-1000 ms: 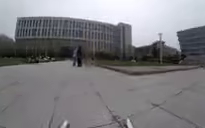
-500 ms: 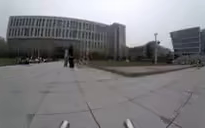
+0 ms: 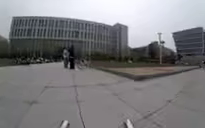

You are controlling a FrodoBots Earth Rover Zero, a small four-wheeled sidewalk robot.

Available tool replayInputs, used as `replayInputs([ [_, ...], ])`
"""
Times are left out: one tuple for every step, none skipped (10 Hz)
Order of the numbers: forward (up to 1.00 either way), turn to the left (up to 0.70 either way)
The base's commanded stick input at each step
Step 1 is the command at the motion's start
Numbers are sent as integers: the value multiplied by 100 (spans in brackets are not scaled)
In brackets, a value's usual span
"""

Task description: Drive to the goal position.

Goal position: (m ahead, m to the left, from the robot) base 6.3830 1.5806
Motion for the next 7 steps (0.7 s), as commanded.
replayInputs([
  [100, 33],
  [100, 42],
  [100, 42],
  [100, 42],
  [100, 42],
  [100, 42],
  [100, 42],
])
